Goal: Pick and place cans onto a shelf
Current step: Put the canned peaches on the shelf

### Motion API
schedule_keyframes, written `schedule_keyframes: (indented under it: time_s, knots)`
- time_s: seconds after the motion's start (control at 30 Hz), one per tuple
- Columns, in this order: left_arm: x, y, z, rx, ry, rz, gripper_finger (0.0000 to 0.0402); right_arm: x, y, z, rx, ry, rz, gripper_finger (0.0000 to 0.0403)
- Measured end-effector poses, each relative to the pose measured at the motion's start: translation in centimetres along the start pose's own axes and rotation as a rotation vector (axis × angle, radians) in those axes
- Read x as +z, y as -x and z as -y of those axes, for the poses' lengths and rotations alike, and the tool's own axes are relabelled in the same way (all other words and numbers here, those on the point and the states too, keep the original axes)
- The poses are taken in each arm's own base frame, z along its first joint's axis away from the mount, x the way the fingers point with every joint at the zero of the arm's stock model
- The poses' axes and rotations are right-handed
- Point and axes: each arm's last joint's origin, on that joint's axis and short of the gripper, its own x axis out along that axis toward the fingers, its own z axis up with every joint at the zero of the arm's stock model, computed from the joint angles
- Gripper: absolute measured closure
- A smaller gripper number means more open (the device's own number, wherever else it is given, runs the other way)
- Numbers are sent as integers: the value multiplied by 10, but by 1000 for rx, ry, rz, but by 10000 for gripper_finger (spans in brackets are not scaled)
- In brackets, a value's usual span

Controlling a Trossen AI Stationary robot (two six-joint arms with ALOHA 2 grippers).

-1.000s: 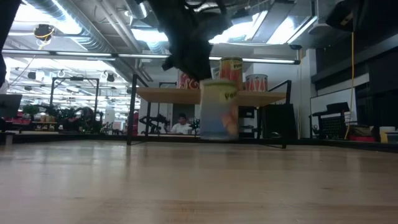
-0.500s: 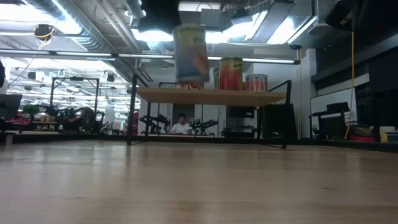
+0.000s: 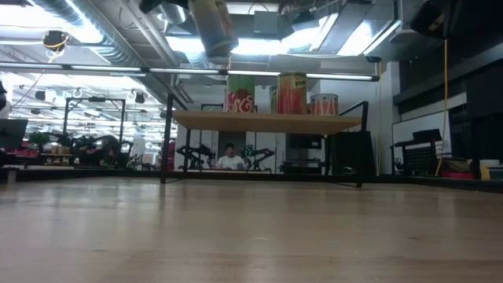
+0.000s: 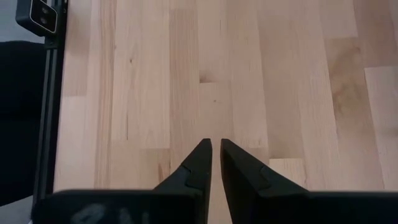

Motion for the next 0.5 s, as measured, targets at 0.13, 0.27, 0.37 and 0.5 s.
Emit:
schedule_keyframes:
  time_s: [0.13, 0.27, 0.37, 0.5]
  knots:
    - [8, 10, -16, 51, 42, 57, 401, 0, 0, 0, 0, 1, 0, 364]
    - [15, 10, -32, 135, 72, 96, 401, 0, 0, 0, 0, 2, 0, 364]
    - [21, 8, -47, 204, 99, 113, 401, 0, 0, 0, 0, 12, 0, 364]
    - [27, -2, -67, 301, 145, 115, 401, 0, 0, 0, 0, 23, 0, 364]
